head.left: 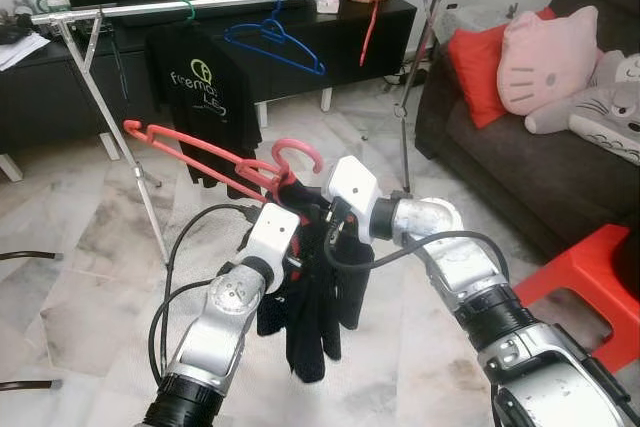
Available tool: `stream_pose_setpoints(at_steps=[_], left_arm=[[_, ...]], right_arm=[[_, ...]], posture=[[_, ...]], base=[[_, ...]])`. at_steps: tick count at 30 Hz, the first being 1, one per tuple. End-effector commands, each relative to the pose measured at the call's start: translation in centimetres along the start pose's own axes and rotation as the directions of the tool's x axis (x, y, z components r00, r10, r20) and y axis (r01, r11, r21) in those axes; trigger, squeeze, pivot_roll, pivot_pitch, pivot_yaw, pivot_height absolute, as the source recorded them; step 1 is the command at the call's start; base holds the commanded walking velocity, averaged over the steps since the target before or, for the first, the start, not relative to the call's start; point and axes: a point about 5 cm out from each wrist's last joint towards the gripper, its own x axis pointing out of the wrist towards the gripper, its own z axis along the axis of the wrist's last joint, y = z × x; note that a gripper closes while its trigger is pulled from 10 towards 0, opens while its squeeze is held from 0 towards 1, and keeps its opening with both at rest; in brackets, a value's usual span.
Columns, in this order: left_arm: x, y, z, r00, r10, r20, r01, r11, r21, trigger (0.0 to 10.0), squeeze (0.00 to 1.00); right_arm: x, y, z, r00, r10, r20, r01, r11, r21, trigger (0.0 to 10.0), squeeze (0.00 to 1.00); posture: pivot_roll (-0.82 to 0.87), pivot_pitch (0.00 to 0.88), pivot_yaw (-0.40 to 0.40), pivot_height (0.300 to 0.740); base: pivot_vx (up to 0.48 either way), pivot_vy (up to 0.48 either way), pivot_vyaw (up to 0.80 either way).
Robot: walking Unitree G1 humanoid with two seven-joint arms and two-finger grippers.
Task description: Hang hanger
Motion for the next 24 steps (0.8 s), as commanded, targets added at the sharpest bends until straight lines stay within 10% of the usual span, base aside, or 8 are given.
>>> stream_pose_setpoints(at_steps=[1, 14, 24], left_arm=[[0.2, -0.3, 0.1, 0.999, 0.019, -0.035, -0.016, 0.997, 0.07, 10.0, 0.0], [-0.2, 2.0, -0.7, 0.979, 0.181, -0.09, -0.143, 0.936, 0.322, 10.0, 0.0], [-0.4, 2.5, -1.4, 0.974, 0.191, -0.12, -0.145, 0.938, 0.314, 10.0, 0.0]], right_arm=[[0.1, -0.8, 1.9, 0.999, -0.015, 0.048, 0.017, 0.999, -0.049, 10.0, 0.0], [0.1, -0.6, 1.5, 0.999, -0.008, 0.031, 0.009, 0.999, -0.047, 10.0, 0.0], [0.0, -0.5, 1.3, 1.0, -0.001, 0.019, 0.002, 0.999, -0.051, 10.0, 0.0]], posture=[[-0.12, 0.043, -0.046, 0.74], [-0.12, 0.037, -0.045, 0.74], [-0.11, 0.028, -0.045, 0.74]], base=[[0.0, 0.0, 0.0], [0.0, 0.0, 0.0], [0.0, 0.0, 0.0]])
